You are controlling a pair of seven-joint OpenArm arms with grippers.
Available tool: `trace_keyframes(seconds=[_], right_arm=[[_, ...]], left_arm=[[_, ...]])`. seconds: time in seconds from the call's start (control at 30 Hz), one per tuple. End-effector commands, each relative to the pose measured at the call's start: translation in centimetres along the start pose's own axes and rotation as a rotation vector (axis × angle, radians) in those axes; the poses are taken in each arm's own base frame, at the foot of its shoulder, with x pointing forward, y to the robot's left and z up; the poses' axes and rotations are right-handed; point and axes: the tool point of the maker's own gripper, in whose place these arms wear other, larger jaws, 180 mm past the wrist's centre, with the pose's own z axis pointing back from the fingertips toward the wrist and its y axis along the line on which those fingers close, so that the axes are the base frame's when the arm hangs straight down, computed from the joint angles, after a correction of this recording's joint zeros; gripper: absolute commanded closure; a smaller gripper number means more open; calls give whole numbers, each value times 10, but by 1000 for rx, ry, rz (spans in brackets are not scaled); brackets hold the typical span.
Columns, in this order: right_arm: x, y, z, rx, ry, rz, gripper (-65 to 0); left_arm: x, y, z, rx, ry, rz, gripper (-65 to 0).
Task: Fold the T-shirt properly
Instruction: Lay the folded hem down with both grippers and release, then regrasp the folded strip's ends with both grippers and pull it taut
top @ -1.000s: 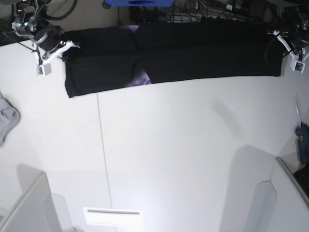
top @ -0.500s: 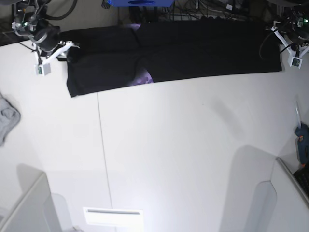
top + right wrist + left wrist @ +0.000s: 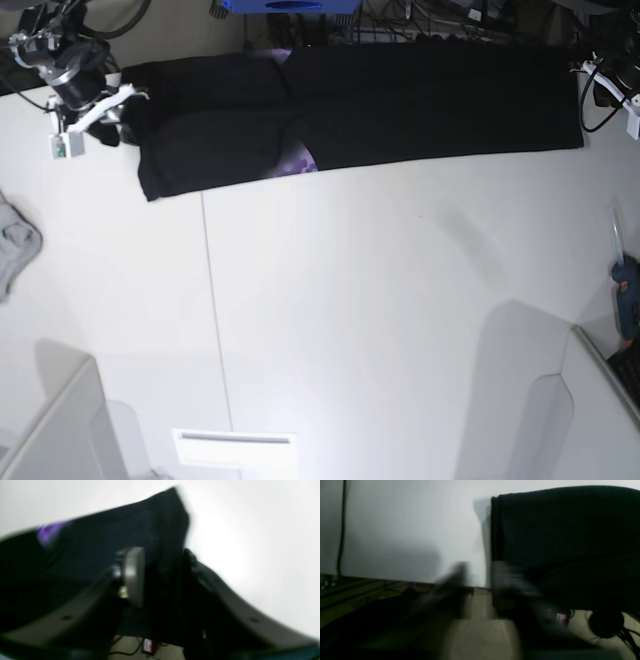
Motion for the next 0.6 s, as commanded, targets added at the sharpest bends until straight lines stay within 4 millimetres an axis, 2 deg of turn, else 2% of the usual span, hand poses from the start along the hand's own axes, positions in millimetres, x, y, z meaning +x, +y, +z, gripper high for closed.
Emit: trace_keyframes(seconds=[0.0, 0.03, 0.1, 0.2, 0.23, 0.37, 0.57], right_arm=[[7, 11, -1, 38, -29, 25, -86], [5, 18, -4, 59, -20, 29, 0], [-2, 30, -12, 96, 6, 19, 0], [-10, 36, -27, 126, 53, -3, 0], [-13, 36, -30, 129, 67, -8, 0], [-18, 30, -42, 133, 104, -33, 0], [-33, 5, -63, 54, 180, -23, 0]], left_arm=[[6, 6, 3, 25, -14, -20, 0], [2, 6, 0, 28, 5, -25, 0], [-2, -3, -11, 19, 42, -60, 0], [-9, -11, -24, 39, 100, -123, 0], [-14, -14, -27, 42, 117, -125, 0], [-11, -17, -37, 84, 133, -141, 0], [-19, -39, -66, 44, 207, -188, 0]])
